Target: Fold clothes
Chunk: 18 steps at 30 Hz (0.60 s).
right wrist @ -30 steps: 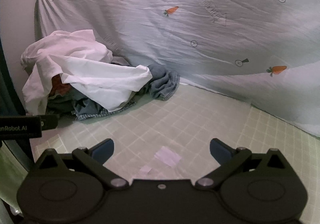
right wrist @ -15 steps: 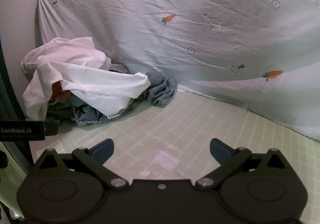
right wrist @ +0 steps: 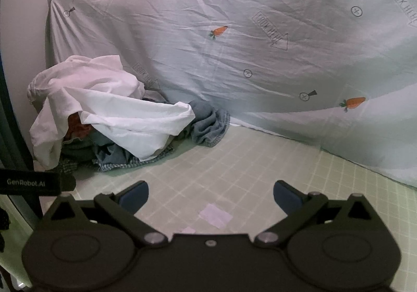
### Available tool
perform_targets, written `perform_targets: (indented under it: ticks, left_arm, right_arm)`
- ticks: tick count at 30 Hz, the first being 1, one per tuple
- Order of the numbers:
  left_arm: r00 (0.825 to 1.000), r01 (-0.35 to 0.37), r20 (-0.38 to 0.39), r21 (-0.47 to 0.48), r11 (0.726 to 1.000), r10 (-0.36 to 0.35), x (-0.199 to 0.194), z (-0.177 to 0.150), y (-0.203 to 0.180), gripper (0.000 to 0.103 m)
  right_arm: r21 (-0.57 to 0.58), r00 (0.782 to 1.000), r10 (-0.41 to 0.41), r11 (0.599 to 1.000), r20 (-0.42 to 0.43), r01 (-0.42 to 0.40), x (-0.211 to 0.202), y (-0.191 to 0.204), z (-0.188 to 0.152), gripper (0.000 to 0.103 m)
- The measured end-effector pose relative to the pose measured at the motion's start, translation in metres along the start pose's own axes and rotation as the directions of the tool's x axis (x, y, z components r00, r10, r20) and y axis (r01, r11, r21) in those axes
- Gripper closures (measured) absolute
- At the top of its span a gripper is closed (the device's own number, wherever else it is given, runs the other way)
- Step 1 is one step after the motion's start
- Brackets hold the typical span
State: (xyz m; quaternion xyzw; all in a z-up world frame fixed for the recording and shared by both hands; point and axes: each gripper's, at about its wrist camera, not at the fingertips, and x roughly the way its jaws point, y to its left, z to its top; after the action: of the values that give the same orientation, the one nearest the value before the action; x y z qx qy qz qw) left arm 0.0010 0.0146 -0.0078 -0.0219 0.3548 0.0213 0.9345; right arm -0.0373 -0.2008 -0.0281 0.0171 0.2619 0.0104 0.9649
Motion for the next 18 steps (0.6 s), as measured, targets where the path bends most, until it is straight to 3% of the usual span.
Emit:
perform_targets:
  ticks: [18]
  left_arm:
    - [1.000, 0.003, -0.023, -0.062, 0.998, -0.004, 0.015, 0.006, 0.006, 0.000]
  right_arm:
    - [0.002, 0.999, -0.038, 0.999, -0.008, 0.038, 0.014, 0.002, -0.003, 0.000]
